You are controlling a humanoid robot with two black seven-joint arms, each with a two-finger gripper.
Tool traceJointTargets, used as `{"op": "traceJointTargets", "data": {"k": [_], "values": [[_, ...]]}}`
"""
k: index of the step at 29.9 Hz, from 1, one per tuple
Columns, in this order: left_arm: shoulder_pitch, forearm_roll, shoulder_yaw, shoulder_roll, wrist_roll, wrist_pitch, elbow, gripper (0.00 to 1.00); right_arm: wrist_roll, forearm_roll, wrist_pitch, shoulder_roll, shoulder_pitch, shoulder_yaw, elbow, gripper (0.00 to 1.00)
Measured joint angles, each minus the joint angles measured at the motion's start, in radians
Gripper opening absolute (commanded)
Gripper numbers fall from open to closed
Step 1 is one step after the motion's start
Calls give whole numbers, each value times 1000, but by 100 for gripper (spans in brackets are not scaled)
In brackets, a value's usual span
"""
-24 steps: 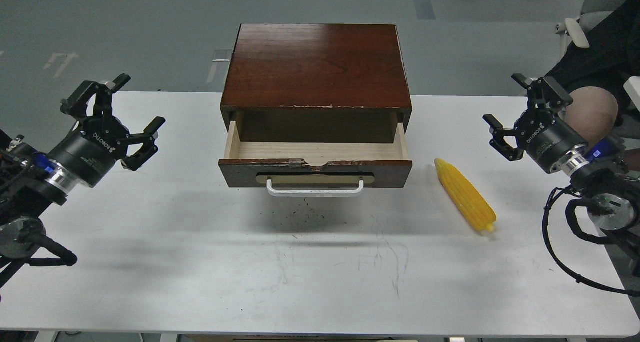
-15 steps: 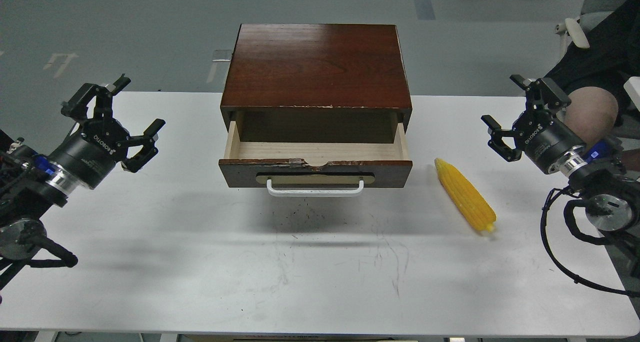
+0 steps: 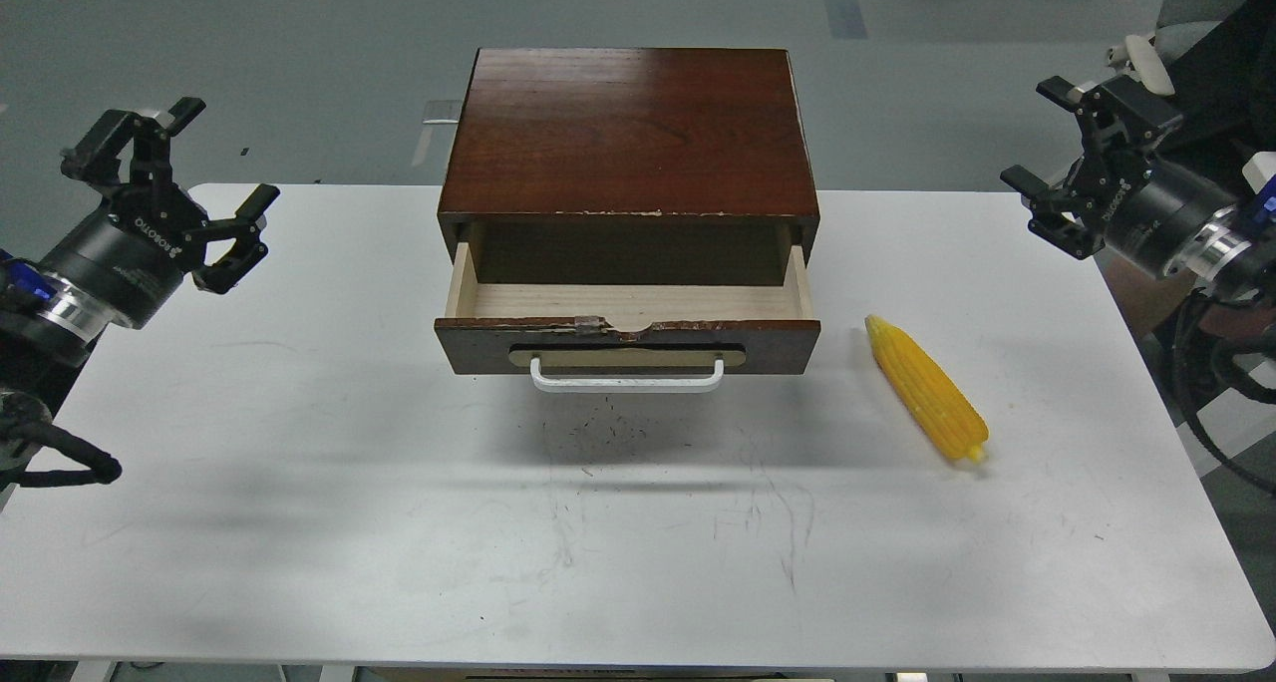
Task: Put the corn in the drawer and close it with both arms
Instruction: 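Move the right gripper toward the yellow corn cob beside the drawer, then grasp the yellow corn cob with the right gripper and lift it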
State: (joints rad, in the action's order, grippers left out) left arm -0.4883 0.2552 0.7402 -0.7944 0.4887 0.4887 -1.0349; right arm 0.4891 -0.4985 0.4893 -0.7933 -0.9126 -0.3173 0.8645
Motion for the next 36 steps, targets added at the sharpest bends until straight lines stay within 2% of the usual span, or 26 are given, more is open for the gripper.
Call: {"op": "traceJointTargets", "data": {"k": [7, 12, 19, 31, 36], "values": [[-11, 7, -7, 6, 0, 0, -7, 100, 0, -538, -5, -41, -49, 22, 54, 100], [-13, 7, -10, 8, 0, 0, -8, 100, 0, -774, -101, -9, -55, 131, 56, 100], [-13, 9, -10, 13, 0, 0, -8, 100, 0, -828, -196, 55, -107, 364, 42, 100], [-13, 9, -11, 12, 0, 0, -10, 100, 0, -831, -222, 137, -97, 472, -32, 100], [-13, 9, -11, 12, 0, 0, -9, 100, 0, -831, -232, 147, -95, 509, -41, 93]]}}
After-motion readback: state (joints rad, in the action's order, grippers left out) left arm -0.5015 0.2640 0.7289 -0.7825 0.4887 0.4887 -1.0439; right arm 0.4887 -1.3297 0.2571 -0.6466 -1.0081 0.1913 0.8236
